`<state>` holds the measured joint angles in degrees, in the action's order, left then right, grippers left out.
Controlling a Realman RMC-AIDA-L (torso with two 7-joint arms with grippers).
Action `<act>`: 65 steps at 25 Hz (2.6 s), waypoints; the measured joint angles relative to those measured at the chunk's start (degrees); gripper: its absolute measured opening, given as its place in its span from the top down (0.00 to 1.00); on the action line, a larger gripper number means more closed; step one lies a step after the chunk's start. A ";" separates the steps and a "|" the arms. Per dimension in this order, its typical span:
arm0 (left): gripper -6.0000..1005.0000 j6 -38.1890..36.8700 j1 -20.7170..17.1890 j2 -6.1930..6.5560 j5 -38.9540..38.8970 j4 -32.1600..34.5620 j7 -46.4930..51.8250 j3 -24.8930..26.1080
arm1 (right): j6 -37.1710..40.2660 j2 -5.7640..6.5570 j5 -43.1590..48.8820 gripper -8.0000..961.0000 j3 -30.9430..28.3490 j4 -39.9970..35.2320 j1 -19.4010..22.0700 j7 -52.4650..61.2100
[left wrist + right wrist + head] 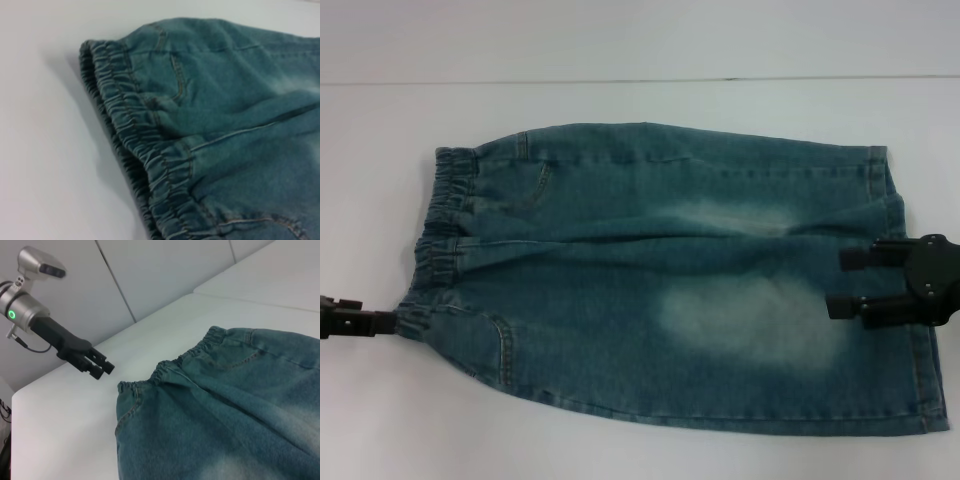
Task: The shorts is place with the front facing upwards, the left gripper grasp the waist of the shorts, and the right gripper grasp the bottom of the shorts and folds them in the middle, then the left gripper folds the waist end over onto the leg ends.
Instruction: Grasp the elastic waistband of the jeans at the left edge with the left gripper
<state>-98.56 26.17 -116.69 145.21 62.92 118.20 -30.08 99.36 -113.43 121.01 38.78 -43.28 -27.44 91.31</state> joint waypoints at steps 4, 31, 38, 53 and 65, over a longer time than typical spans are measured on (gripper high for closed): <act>0.34 1.79 0.31 -0.47 1.92 -0.46 0.58 -1.17 | 0.03 -0.05 0.06 0.05 -0.02 0.03 -0.36 0.00; 0.41 4.33 6.76 -0.97 8.45 -6.68 4.31 -3.85 | 0.03 -0.03 -0.07 0.05 -0.02 0.13 -0.10 -0.23; 0.43 3.09 7.26 -1.11 8.10 -6.68 4.55 -3.85 | 0.03 -0.03 -0.14 0.05 -0.10 0.16 -0.29 -0.26; 0.69 4.38 8.21 -2.68 8.44 -6.62 4.62 -3.85 | -0.61 -0.03 0.01 0.05 -0.11 0.92 -0.41 -0.53; 0.70 5.22 8.34 -2.38 8.07 -6.25 6.08 -3.63 | -1.60 -0.03 0.12 0.05 -0.06 1.68 -0.29 -0.53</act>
<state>-93.33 34.51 -119.07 153.29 56.67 124.28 -33.71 97.76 -113.46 121.12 38.72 -41.60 -27.73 90.79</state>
